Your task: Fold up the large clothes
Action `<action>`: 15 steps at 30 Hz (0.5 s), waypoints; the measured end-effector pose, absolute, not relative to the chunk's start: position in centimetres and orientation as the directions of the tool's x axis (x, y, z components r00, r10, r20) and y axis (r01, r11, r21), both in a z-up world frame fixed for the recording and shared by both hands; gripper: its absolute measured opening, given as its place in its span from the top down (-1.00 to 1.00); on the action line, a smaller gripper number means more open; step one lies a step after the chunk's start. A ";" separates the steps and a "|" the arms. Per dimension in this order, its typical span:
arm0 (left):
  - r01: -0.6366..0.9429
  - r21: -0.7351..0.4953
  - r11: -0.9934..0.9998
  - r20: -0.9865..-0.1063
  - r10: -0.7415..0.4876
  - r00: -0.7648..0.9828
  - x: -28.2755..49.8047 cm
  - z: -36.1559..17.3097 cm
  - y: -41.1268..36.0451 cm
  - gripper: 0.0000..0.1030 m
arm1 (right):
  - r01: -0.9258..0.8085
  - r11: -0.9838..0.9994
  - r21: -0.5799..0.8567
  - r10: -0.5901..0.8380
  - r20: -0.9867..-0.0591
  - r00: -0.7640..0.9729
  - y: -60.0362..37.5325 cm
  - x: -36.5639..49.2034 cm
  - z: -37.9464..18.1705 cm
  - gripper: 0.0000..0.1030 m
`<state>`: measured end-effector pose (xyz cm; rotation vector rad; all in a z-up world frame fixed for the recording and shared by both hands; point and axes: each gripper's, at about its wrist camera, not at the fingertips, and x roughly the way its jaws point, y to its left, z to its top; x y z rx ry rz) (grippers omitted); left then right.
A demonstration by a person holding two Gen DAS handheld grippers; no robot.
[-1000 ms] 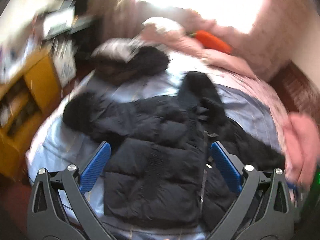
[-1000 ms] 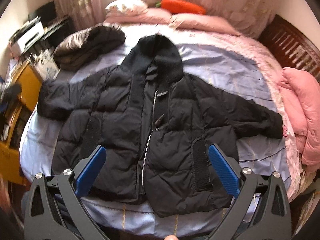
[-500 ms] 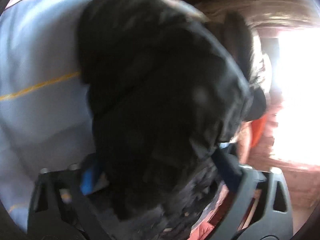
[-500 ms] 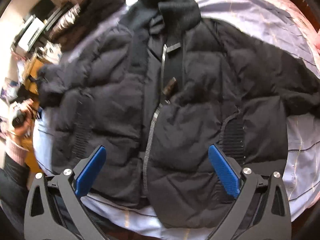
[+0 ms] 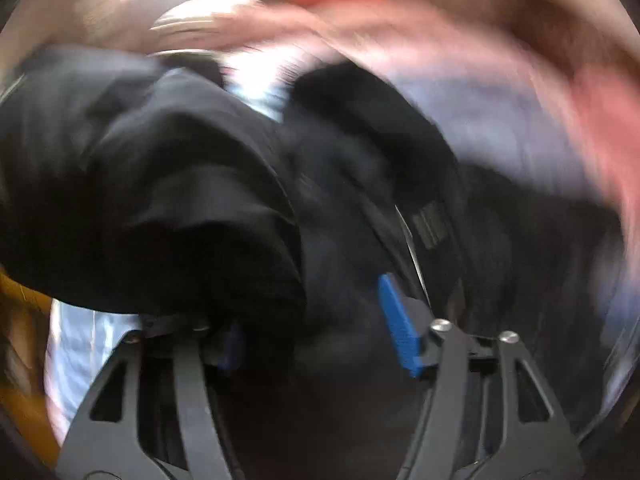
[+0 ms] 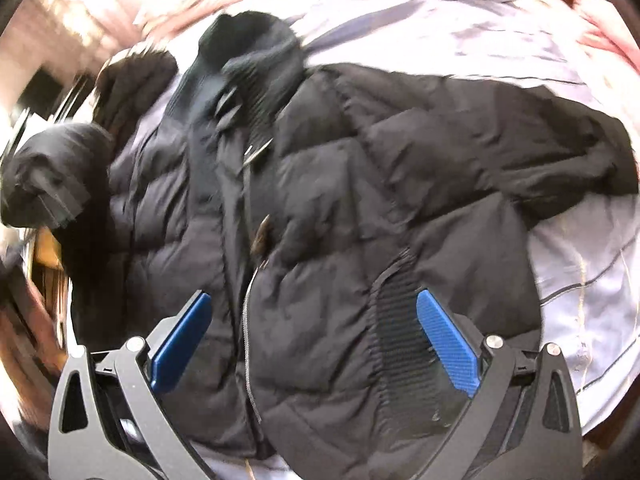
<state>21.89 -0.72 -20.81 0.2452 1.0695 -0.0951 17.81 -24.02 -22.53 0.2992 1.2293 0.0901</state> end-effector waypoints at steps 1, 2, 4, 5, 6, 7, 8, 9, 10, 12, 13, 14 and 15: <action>0.285 0.226 0.931 -0.897 0.085 0.433 21.0 -23.1 -3.2 -0.24 | 0.110 0.958 0.264 0.211 -0.912 0.351 -24.6 17.9 -22.4 -0.97; 0.353 0.304 0.885 -0.900 0.146 0.410 20.2 -25.0 -4.9 -0.24 | 0.123 0.961 0.248 0.190 -0.913 0.361 -25.1 18.1 -22.4 -0.97; 0.421 0.383 0.822 -0.892 0.211 0.399 19.6 -26.3 -6.0 -0.25 | 0.149 0.965 0.214 0.146 -0.918 0.368 -26.0 18.5 -22.7 -0.97; 0.422 0.384 0.821 -0.894 0.216 0.393 19.2 -26.5 -5.6 -0.26 | 0.158 0.965 0.211 0.142 -0.921 0.363 -26.4 18.7 -23.0 -0.97; 0.404 0.367 0.838 -0.901 0.212 0.379 19.1 -25.9 -4.9 -0.37 | 0.162 0.963 0.216 0.147 -0.922 0.359 -26.7 18.7 -23.2 -0.97; 0.377 0.351 0.857 -0.904 0.205 0.375 19.0 -25.6 -4.0 -0.41 | 0.166 0.960 0.227 0.157 -0.922 0.353 -26.9 18.7 -23.5 -0.97; 0.331 0.314 0.890 -0.906 0.176 0.385 19.1 -24.4 -2.7 -0.45 | 0.167 0.957 0.237 0.167 -0.922 0.349 -27.0 18.9 -23.6 -0.97; 0.287 0.262 0.922 -0.905 0.131 0.405 19.2 -23.0 -1.5 -0.53 | 0.165 0.956 0.241 0.172 -0.921 0.350 -27.0 18.8 -23.6 -0.97; 0.252 0.215 0.944 -0.902 0.094 0.421 19.5 -22.5 -0.9 -0.60 | 0.158 0.956 0.246 0.177 -0.918 0.356 -26.9 18.8 -23.6 -0.97; 0.138 0.084 0.987 -0.893 0.013 0.449 20.0 -21.0 2.2 -0.67 | 0.129 0.959 0.254 0.191 -0.909 0.371 -26.4 18.9 -23.5 -0.97; 0.078 -0.001 0.997 -0.898 -0.036 0.439 21.1 -21.2 4.6 -0.67 | 0.113 0.958 0.262 0.204 -0.905 0.374 -26.1 19.0 -23.5 -0.97; 0.037 -0.059 0.998 -0.910 -0.069 0.409 21.8 -22.2 6.0 -0.65 | 0.099 0.958 0.270 0.214 -0.900 0.379 -25.7 19.0 -23.6 -0.97; 0.010 -0.066 0.998 -0.928 -0.065 0.367 22.5 -23.5 6.5 -0.60 | 0.092 0.959 0.268 0.214 -0.898 0.384 -25.4 19.1 -23.6 -0.97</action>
